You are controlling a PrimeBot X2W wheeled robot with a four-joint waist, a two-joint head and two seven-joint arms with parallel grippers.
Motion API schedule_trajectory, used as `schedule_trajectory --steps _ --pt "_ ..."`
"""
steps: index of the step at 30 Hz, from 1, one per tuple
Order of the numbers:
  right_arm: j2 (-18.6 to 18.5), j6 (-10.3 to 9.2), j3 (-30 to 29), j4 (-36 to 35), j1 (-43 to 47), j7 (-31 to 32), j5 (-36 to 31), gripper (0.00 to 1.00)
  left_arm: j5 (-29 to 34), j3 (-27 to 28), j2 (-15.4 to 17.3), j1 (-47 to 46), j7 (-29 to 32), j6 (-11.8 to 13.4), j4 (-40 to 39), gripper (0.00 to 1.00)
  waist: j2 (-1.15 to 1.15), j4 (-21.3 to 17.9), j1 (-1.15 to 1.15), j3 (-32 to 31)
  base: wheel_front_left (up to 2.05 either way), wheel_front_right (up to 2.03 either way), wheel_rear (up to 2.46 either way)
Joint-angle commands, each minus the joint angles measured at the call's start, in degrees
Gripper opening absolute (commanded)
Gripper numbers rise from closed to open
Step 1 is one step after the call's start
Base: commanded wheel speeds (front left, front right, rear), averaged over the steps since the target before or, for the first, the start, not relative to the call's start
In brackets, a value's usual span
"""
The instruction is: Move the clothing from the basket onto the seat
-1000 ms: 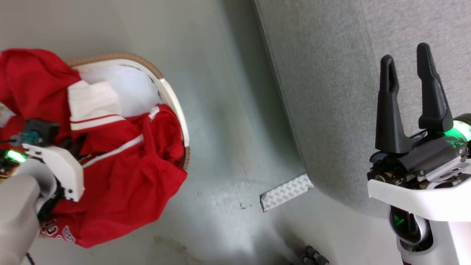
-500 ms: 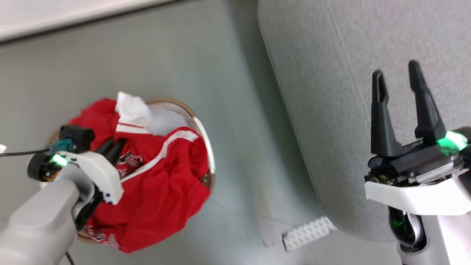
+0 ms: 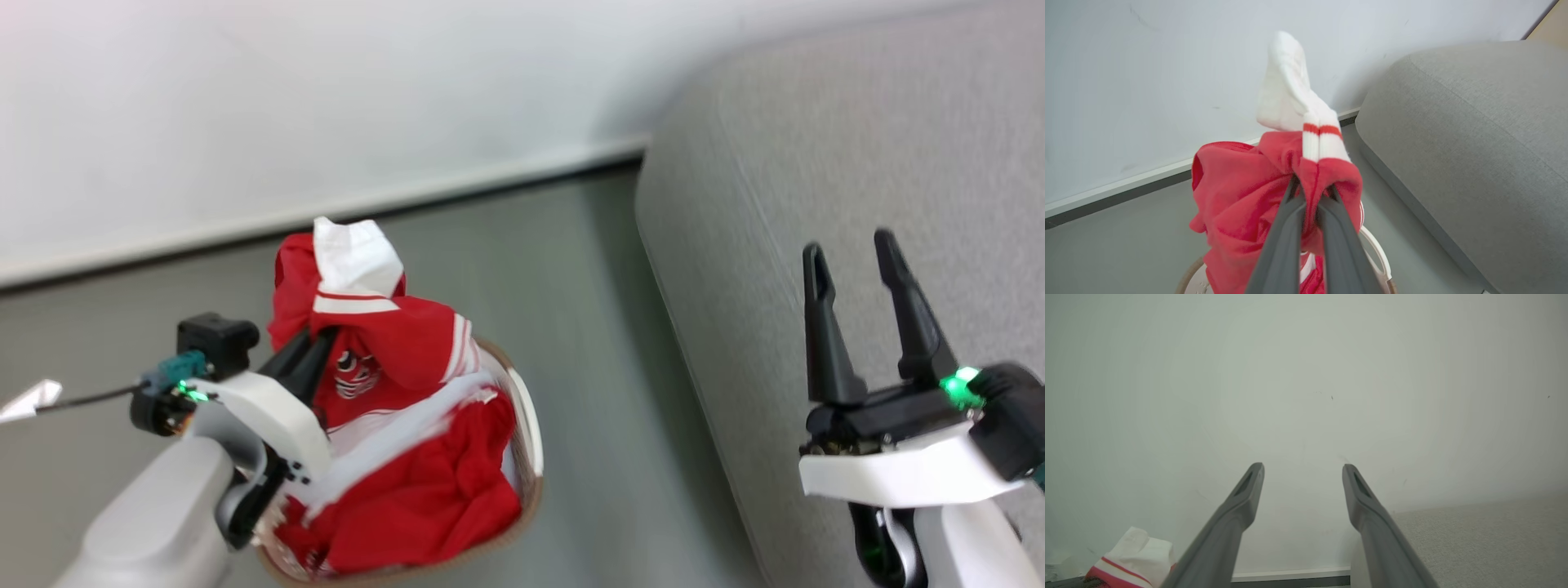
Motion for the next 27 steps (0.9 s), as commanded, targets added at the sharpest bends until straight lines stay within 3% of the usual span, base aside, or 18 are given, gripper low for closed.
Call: schedule_trajectory --steps 1,14,27 --pt "-0.09 -0.12 -0.19 0.77 1.47 0.04 0.06 1.00 1.64 1.72 -0.72 1.82 -0.12 0.11 -1.15 0.00 0.00 2.71 0.01 -5.40 0.00 0.00 0.00" --pt "-0.09 -0.12 2.71 4.20 6.37 0.04 3.88 1.00 8.09 11.86 -5.09 6.68 -0.11 0.31 -12.90 0.00 0.00 5.34 0.01 -15.26 0.00 0.00 0.00" --pt "-0.25 -0.12 7.22 5.58 7.96 0.05 6.12 1.00 9.66 13.43 -3.00 8.07 1.37 2.91 -26.14 0.00 0.00 7.30 0.01 -16.89 0.00 0.00 0.00"
